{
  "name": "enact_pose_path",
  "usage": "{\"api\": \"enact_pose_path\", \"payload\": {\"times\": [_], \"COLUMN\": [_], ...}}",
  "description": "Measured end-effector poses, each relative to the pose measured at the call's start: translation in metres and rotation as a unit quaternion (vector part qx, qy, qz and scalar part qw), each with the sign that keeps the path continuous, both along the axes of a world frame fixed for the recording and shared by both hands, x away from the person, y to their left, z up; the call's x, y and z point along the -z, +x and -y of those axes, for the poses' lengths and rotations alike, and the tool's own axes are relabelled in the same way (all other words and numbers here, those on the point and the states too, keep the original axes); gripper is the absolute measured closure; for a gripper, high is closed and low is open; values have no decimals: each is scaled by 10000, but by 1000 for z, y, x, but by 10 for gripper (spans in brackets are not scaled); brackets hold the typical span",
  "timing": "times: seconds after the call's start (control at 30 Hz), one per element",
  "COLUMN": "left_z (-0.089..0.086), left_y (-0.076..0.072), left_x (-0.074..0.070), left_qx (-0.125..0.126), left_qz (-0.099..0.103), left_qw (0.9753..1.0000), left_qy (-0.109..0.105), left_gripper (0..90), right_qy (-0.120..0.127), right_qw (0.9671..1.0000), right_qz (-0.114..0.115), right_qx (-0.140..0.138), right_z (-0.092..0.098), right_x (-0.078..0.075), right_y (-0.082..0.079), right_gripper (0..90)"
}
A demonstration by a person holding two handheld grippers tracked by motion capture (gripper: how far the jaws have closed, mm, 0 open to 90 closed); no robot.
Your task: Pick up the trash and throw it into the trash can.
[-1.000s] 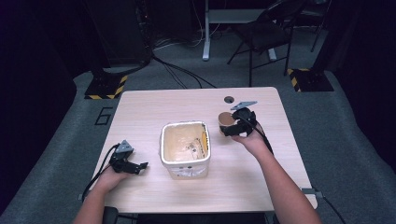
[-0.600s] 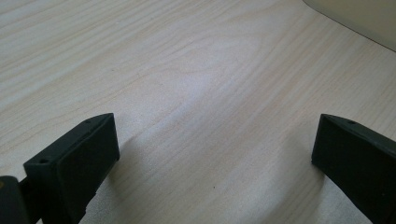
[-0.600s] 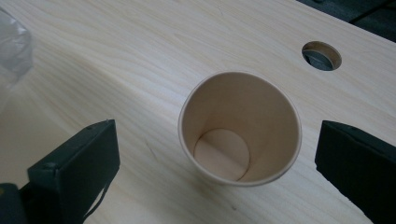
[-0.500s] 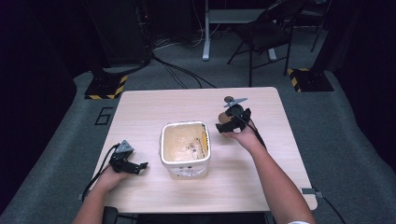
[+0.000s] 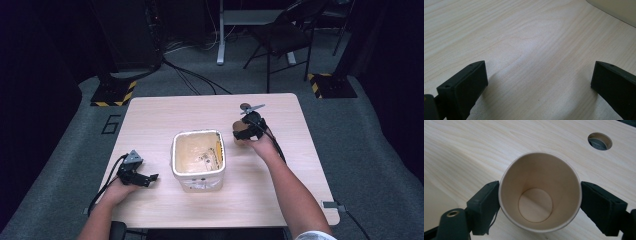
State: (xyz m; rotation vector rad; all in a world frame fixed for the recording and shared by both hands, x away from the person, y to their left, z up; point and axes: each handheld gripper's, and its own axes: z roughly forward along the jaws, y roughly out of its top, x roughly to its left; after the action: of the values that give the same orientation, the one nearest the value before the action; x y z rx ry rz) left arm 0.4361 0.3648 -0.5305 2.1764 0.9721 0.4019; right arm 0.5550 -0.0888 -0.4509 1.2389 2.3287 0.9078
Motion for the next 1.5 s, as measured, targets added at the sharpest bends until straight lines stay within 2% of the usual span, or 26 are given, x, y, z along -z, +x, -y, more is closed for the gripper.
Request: {"api": "enact_pose_path", "payload": {"times": [0.07, 0.2, 0.43, 0.53, 0.6, 0.7, 0.93, 1.0, 1.03, 1.3, 1.5], "left_z": [0, 0, 0, 0, 0, 0, 0, 0, 0, 0, 0], "left_y": [0, 0, 0, 0, 0, 0, 0, 0, 0, 0, 0], "left_x": [0, 0, 0, 0, 0, 0, 0, 0, 0, 0, 0], "left_qx": [6, 8, 0, 12, 10, 6, 10, 8, 11, -8, -7], "left_qz": [4, 3, 2, 10, 11, 10, 11, 11, 11, 1, 0], "left_qw": [10000, 10000, 10000, 10000, 10000, 10000, 10000, 10000, 10000, 10000, 10000], "left_qy": [5, 8, 7, 37, 34, 36, 38, 35, 39, 17, 17], "left_gripper": [5, 5, 5, 6, 6, 6, 6, 6, 6, 6, 6], "right_qy": [0, 7, 55, 134, 204, 299, 335, 334, 339, 339, 424], "right_qw": [10000, 9999, 9996, 9993, 9987, 9983, 9964, 9959, 9951, 9940, 9912], "right_qz": [-26, 107, 187, 240, 346, 372, 573, 613, 677, 692, 778], "right_qx": [-35, -106, -181, -253, -305, -335, -527, -568, -640, -783, -984], "right_z": [0, 0, 4, 8, 11, 14, 18, 19, 20, 20, 17], "right_x": [-1, -9, -24, -37, -44, -52, -75, -78, -84, -99, -116], "right_y": [-1, -6, -19, -28, -31, -37, -51, -53, -59, -70, -79], "right_gripper": [182, 184, 186, 187, 188, 188, 189, 189, 189, 189, 189]}}
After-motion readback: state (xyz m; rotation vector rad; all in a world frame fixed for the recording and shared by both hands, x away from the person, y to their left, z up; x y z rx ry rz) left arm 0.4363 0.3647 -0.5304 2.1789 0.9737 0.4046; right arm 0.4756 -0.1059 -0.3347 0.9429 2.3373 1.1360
